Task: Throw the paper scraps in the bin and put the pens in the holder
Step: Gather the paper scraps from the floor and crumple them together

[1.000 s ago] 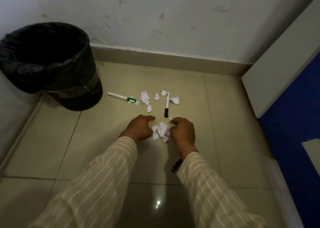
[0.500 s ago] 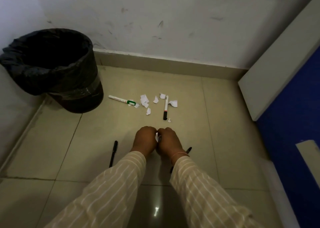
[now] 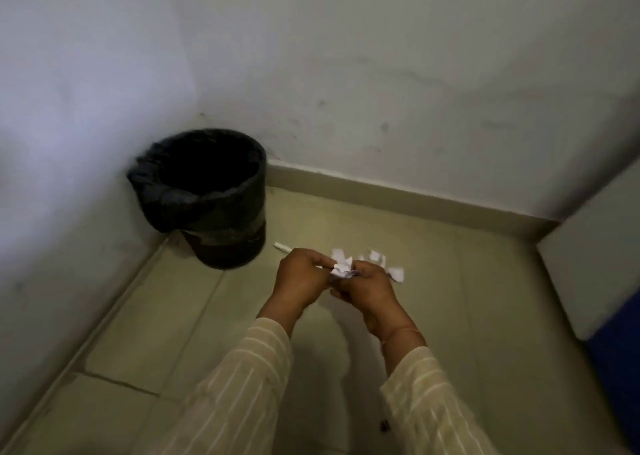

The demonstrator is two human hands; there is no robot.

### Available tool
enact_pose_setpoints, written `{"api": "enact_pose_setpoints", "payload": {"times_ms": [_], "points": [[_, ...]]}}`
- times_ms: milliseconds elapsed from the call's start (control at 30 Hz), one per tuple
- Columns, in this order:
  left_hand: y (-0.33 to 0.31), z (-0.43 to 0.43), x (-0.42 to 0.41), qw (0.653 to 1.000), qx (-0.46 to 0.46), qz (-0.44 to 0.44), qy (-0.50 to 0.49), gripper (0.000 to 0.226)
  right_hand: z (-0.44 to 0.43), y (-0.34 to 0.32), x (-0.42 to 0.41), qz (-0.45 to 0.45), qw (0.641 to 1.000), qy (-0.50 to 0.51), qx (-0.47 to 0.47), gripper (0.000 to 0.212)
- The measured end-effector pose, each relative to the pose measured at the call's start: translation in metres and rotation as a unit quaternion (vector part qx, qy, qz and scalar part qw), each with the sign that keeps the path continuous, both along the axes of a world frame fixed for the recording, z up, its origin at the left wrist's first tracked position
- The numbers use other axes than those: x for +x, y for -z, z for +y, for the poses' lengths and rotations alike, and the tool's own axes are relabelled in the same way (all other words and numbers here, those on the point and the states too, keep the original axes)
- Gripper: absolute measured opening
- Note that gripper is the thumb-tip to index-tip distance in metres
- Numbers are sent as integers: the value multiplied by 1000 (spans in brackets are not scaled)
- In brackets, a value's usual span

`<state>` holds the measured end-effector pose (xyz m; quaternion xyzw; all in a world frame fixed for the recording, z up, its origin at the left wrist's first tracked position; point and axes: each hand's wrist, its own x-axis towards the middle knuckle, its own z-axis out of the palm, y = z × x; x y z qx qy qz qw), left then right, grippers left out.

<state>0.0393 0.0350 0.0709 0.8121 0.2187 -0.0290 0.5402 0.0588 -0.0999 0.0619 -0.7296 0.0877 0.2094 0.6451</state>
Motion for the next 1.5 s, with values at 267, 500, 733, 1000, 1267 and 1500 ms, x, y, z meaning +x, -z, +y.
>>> {"api": "enact_pose_setpoints", "payload": {"times_ms": [267,500,733,1000,1267,1500], "points": [[-140,115,29,977,102,-151,-107,24,124,-131,67,-164,979,-109,47,8],[-171,209,51,979,87,-94,-159,27,229,-156,98,-183,968,-171,-22,27],[-152,235,43,979,26,-80,-183,64,237,-156,107,-248,916,-246,-197,62],[-153,186,40,981,-97,-133,-98,49,156,-132,72,-167,982,-82,25,31],[-71,35,25,982,-169,-13,83,32,-11,-5,27,-27,993,87,-73,18],[34,-49,-1,959,-197,168,113,20,-92,63,-2,23,962,92,-255,28]]}}
